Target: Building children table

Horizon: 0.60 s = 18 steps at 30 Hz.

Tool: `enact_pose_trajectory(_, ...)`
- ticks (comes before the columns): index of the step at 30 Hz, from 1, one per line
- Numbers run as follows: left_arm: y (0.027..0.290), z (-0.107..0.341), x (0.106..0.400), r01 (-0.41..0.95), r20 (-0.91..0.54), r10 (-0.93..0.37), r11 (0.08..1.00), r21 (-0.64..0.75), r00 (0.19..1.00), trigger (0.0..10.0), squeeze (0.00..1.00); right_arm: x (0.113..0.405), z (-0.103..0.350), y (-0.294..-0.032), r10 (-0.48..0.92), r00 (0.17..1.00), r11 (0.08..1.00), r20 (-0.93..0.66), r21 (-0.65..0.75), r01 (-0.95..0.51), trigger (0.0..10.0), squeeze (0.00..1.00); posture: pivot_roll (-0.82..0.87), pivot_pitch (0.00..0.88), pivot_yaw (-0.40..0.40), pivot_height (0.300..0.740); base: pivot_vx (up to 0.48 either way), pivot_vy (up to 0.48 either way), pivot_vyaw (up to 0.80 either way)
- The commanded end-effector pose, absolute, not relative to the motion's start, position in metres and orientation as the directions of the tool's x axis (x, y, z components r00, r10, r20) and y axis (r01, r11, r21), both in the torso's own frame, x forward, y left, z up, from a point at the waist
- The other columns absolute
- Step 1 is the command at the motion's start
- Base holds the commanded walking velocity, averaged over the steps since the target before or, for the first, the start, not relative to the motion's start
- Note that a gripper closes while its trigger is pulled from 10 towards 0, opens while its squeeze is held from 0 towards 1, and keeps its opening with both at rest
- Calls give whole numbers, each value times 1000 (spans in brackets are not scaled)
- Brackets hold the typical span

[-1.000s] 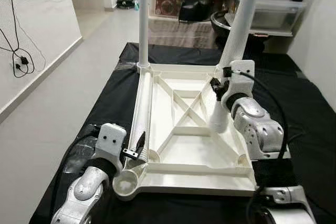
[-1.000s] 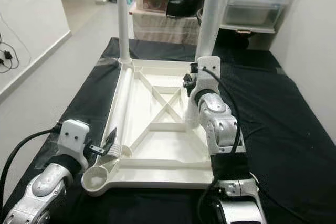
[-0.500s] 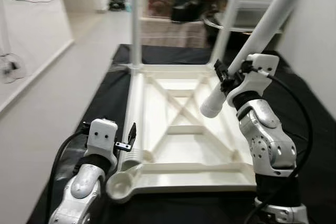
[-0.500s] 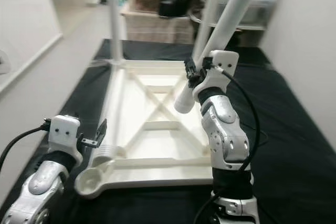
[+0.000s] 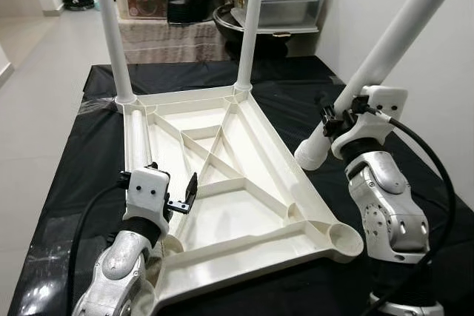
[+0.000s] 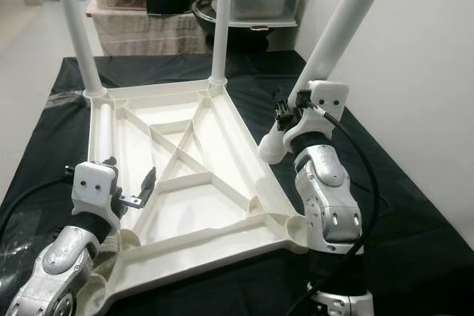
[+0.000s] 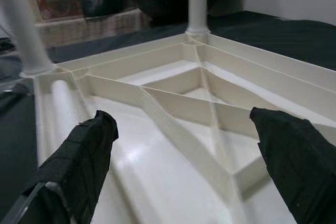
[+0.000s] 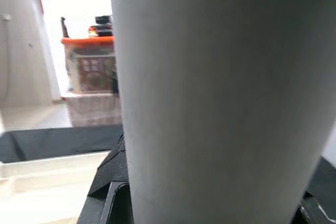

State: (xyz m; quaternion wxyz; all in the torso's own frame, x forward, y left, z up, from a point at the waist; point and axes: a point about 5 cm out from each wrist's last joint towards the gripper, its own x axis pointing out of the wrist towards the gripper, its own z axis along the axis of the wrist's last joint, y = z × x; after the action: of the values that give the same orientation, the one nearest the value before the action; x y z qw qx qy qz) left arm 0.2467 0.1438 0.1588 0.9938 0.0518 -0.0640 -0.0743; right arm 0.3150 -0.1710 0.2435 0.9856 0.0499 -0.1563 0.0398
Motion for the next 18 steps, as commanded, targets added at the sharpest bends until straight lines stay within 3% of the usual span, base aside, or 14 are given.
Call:
enact_pose_trajectory(1, 145, 156, 247, 141, 109, -157, 980, 137, 982, 10000, 0, 315, 244, -163, 84, 942, 991, 326, 73, -114, 10000, 0, -13, 0, -76, 740, 0, 0, 0)
enact_pose_trajectory(8, 138, 154, 247, 167, 104, -185, 973, 156, 977, 10000, 0, 316, 241, -157, 89, 944, 989, 316, 87, -122, 10000, 0, -13, 0, -72, 740, 0, 0, 0)
enact_pose_trajectory(14, 132, 152, 249, 191, 89, -209, 965, 180, 974, 10000, 0, 318, 240, -156, 83, 945, 988, 316, 101, -121, 10000, 0, -13, 0, -73, 740, 0, -472, 0)
enact_pose_trajectory(18, 128, 153, 249, 213, 94, -231, 962, 170, 968, 10000, 0, 320, 241, -153, 93, 945, 980, 314, 137, -142, 10000, 0, -10, 0, -75, 740, 0, -471, -794)
